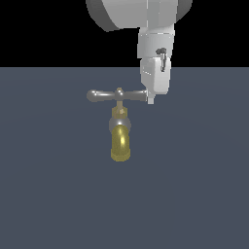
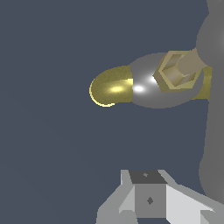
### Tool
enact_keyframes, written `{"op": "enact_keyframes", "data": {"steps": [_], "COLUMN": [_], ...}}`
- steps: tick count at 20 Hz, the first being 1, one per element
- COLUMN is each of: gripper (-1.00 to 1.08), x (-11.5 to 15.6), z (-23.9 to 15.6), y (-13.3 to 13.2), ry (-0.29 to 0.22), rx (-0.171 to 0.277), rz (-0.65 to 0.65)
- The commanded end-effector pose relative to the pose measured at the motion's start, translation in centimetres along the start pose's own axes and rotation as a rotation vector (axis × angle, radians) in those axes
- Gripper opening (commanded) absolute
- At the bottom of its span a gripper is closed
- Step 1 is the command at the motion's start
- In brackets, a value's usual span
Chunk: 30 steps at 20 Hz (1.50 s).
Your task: Turn on the faucet by rotating a designated handle.
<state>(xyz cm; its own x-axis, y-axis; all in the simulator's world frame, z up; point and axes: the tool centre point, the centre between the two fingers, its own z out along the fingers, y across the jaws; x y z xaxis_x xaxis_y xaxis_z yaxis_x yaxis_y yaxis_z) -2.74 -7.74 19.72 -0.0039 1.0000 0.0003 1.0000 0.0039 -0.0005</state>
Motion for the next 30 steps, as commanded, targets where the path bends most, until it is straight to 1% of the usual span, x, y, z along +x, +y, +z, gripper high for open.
{"op": "enact_keyframes", "data": {"steps": [1,7,30], "gripper": [-1.0,-1.0,-1.0], "x": [0.0,0.0,-0.9], "z": [0.0,-0.1,-0.1], "y": [0.0,0.0,6.4], "ry": [0.0,0.0,0.0], "rx": [0.0,-0.001,-0.001], "rz": [-0.001,0.001,0.001]}}
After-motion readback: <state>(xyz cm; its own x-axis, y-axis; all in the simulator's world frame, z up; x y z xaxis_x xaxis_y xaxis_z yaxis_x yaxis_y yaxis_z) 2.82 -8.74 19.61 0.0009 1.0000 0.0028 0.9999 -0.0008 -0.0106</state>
